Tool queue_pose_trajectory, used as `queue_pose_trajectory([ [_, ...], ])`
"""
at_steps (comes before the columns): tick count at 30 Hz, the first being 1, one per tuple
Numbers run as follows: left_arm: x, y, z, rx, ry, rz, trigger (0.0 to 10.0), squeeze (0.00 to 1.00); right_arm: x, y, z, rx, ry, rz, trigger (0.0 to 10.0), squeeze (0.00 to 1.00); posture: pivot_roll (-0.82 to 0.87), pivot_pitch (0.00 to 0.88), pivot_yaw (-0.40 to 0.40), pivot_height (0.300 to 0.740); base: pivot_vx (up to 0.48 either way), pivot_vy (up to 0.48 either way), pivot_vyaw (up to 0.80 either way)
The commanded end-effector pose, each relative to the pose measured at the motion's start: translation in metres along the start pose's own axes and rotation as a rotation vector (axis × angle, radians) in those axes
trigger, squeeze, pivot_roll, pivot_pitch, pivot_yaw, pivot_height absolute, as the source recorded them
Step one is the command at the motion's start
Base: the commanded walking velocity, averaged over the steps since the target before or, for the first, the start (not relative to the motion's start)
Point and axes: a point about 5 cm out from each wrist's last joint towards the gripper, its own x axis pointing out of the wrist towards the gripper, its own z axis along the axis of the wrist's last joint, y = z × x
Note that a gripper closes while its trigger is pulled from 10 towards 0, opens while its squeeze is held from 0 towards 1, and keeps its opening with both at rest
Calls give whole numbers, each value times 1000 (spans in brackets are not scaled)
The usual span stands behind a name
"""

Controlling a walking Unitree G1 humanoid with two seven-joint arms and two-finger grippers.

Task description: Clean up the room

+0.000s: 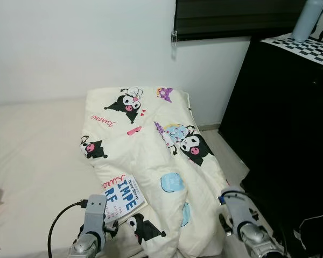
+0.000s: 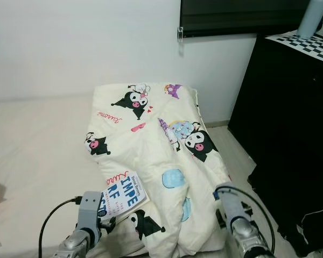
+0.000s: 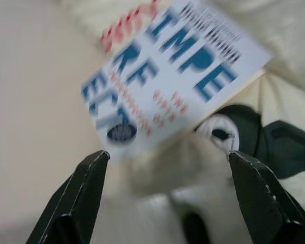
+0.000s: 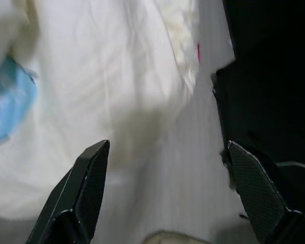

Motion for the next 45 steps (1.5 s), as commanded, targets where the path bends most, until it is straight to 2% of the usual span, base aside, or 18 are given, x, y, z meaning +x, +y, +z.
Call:
queue_pose_trajectory([
  [1,2,1,10,96,-50,-9,10000,0,1,-1,7,46,-29,6,10000,0,-145,106,3,695,0,0,0],
  [4,6,-6,32,329,-165,-50,10000,0,4,-5,23,102,-84,4,10000,0,-149,109,4,680,0,0,0],
  [5,6,-6,32,329,-165,-50,10000,0,4,-5,23,102,-84,4,10000,0,-149,109,4,680,0,0,0],
  [6,7,-9,39,421,-205,-68,10000,0,5,-6,28,122,-101,3,10000,0,-149,110,3,675,0,0,0],
  [8,8,-15,48,542,-259,-90,10000,0,6,-7,35,155,-124,1,10000,0,-149,111,3,665,0,0,0],
  [10,9,-19,56,624,-301,-103,10000,0,6,-8,42,181,-145,-1,10000,0,-150,111,4,655,0,0,0],
  [11,9,-19,56,624,-301,-103,10000,0,6,-8,42,181,-145,-1,10000,0,-150,111,4,655,0,0,0],
  [14,10,-27,63,710,-337,-120,10000,0,8,-9,52,205,-177,4,10000,0,-159,111,5,640,0,0,0],
  [19,12,-30,62,733,-313,-103,10000,0,8,-7,62,206,-207,13,10000,0,-178,115,2,625,0,0,0],
  [21,13,-26,57,696,-266,-54,10000,0,8,-7,66,205,-224,18,10000,0,-186,118,-1,615,0,0,0],
  [24,14,-22,56,662,-250,-19,10000,0,8,-7,69,204,-234,18,10000,0,-196,122,-4,605,0,0,0],
  [28,13,-20,55,632,-247,8,10000,0,8,-9,71,203,-246,18,10000,0,-203,125,-9,595,0,0,0],
  [30,14,-22,62,554,-276,48,10000,0,7,-12,79,205,-273,18,10000,0,-206,130,-14,580,0,0,0],
  [33,15,-24,67,540,-297,67,10000,0,7,-12,82,204,-287,20,10000,0,-208,134,-17,565,0,0,0],
  [41,16,-25,77,564,-347,108,10000,0,6,-10,91,202,-325,35,10000,0,-211,138,-18,545,0,0,0],
  [42,16,-22,89,631,-405,175,10000,0,5,-5,96,188,-352,64,10000,0,-212,142,-20,535,0,0,0],
  [45,16,-19,94,655,-437,208,10000,0,5,-3,97,182,-361,73,10000,0,-211,145,-19,530,0,0,0],
])
